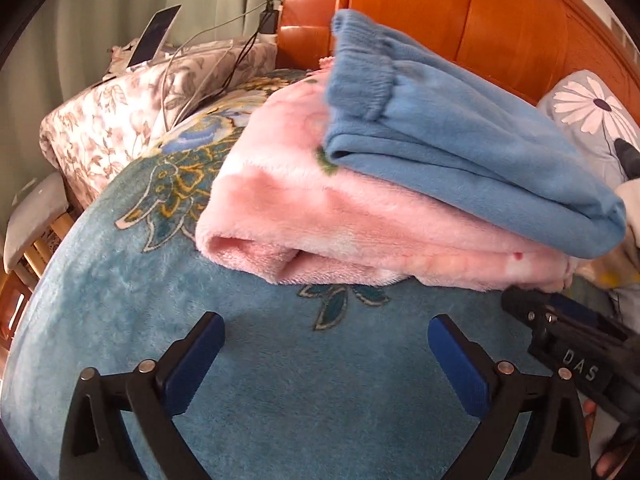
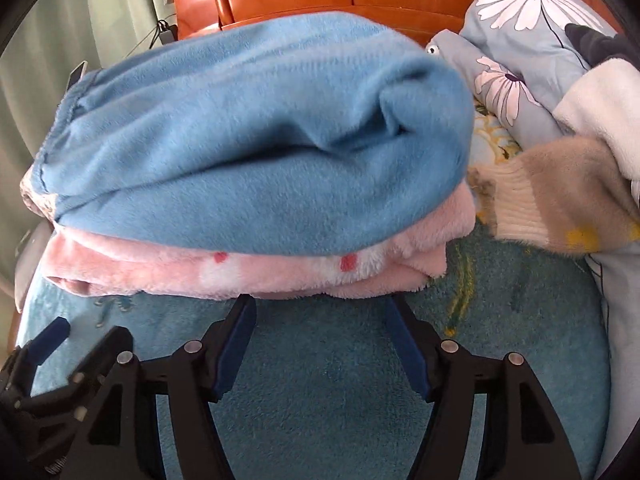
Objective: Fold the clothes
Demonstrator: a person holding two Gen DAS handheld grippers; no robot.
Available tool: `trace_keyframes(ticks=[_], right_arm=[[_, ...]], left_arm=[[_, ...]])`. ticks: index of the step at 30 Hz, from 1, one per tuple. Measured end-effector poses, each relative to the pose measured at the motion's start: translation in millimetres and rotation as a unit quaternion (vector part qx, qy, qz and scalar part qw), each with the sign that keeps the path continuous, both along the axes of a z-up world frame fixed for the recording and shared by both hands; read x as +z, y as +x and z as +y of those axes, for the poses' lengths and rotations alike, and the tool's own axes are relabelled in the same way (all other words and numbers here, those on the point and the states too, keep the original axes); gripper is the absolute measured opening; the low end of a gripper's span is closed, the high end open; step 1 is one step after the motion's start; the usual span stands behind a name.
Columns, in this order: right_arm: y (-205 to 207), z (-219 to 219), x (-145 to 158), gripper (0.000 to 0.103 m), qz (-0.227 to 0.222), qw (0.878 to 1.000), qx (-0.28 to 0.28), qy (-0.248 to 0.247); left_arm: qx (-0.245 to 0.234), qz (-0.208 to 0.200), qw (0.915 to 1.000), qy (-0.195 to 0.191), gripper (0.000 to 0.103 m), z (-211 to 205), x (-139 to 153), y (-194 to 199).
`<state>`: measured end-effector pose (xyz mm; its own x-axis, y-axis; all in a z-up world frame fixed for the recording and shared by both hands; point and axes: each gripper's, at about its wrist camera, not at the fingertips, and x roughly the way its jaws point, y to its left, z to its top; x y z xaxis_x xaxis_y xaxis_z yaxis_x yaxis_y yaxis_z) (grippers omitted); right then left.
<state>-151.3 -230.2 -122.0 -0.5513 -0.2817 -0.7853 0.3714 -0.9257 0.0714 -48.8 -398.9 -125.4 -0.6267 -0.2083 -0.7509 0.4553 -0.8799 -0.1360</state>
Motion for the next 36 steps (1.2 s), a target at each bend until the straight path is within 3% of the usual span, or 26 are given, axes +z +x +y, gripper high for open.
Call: trace_keyframes(ticks=[6, 36], right_arm=[[4, -10, -7, 0.084, 0.019, 1.0, 0.003, 0.02], [-13, -4, -5, 0.089, 0.015, 1.0, -0.007, 0.025]], left_arm=[[0.001, -0.007, 1.0, 0.004, 0.103, -3, -5, -5], [0.002, -0.007, 0.9999, 0.008, 0.103, 7, -1, 2]])
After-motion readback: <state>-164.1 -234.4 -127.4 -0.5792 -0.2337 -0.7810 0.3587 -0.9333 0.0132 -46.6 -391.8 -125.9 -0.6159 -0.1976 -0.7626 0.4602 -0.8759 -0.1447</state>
